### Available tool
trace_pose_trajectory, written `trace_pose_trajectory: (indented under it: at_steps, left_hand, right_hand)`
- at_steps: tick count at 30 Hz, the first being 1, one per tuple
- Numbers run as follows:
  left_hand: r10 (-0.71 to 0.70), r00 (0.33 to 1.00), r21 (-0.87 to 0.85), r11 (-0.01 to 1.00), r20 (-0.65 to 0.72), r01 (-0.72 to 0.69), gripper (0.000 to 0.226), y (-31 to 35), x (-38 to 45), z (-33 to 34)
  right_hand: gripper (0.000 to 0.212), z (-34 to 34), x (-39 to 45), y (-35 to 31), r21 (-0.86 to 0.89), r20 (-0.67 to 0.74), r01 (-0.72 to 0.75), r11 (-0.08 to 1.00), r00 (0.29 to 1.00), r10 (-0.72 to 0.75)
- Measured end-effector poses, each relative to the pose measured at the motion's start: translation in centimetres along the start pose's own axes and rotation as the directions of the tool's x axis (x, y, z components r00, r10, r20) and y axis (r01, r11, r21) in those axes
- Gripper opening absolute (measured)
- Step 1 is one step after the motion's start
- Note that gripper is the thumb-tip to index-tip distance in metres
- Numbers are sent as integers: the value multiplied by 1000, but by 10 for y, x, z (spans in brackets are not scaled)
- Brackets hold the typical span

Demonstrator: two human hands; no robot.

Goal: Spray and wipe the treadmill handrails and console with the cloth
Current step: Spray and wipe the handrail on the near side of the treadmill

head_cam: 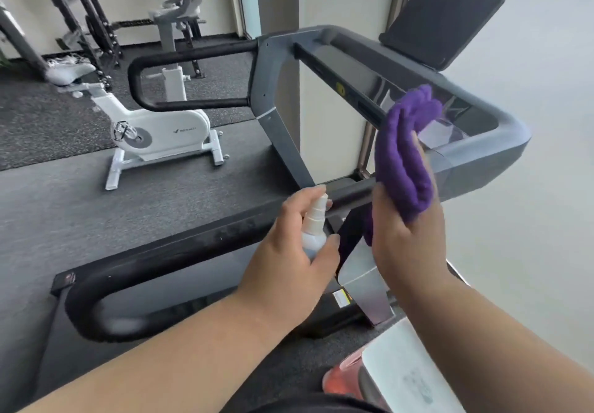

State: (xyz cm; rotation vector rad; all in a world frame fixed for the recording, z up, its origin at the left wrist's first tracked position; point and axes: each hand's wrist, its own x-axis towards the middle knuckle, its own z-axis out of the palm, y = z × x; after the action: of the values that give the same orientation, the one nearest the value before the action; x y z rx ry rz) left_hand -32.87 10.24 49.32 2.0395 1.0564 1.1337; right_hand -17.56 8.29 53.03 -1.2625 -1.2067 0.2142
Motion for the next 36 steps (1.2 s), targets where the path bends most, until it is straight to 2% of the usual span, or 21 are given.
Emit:
trace_pose_trajectory:
  at_steps: [1, 3, 5, 6, 9, 11, 15, 18, 20, 22, 25, 28, 32, 36]
  left_hand:
    - [-15, 999, 20, 1000, -45, 16, 56, -2, -1, 0]
    - [-37, 994, 55, 998, -102, 43, 55, -4, -4, 0]
    - [-59, 986, 85, 994, -159, 73, 55, -5, -7, -2]
    - [-68, 980, 102, 991, -188, 88, 57, -5, -9, -4]
    - [-96, 957, 147, 979, -273, 140, 60, -3, -17, -9]
    - [-115, 944, 163, 972, -311, 172, 60, -2, -22, -12]
    - [-141, 923, 179, 960, -359, 217, 60, 0, -33, -16]
    - [-152, 906, 176, 956, -394, 236, 57, 1, -41, -23]
    - [-161, 893, 200, 943, -421, 265, 58, -1, -47, -28]
    - [-183, 876, 215, 928, -447, 303, 60, -3, -54, -32]
    - [-211, 859, 216, 914, -467, 342, 57, -3, -62, -38]
    - [-221, 856, 219, 909, -467, 355, 56, -5, -64, -42]
    - [-216, 848, 231, 903, -485, 362, 58, -8, -59, -43]
    - [-202, 852, 251, 900, -483, 356, 59, -11, -52, -41]
  right_hand:
    - [59, -1, 10, 15, -148, 177, 103, 984, 981, -76]
    - [67, 2, 17, 41, -459, 456, 262, 849, 890, -28]
    - [72, 10, 8, 58, -596, 577, 394, 699, 816, 31]
    - [73, 13, 5, 61, -609, 593, 429, 667, 805, 24]
    - [76, 22, 4, 61, -607, 599, 485, 630, 800, -39]
    - [81, 26, 3, 57, -595, 649, 538, 597, 760, -39]
    - [100, 17, 19, 50, -485, 807, 632, 605, 590, 31]
    - [90, 3, 61, 43, -378, 848, 637, 672, 529, -24]
    - [85, 5, 80, 45, -335, 890, 686, 646, 456, -22]
    - [88, 15, 80, 49, -327, 922, 744, 582, 386, 25]
    - [90, 35, 63, 50, -327, 918, 809, 489, 395, -40]
    - [87, 68, 44, 42, -276, 917, 848, 453, 373, -139]
    - [79, 107, 20, 26, -205, 920, 860, 467, 332, -208]
    - [70, 110, 20, 25, -165, 924, 849, 502, 311, -221]
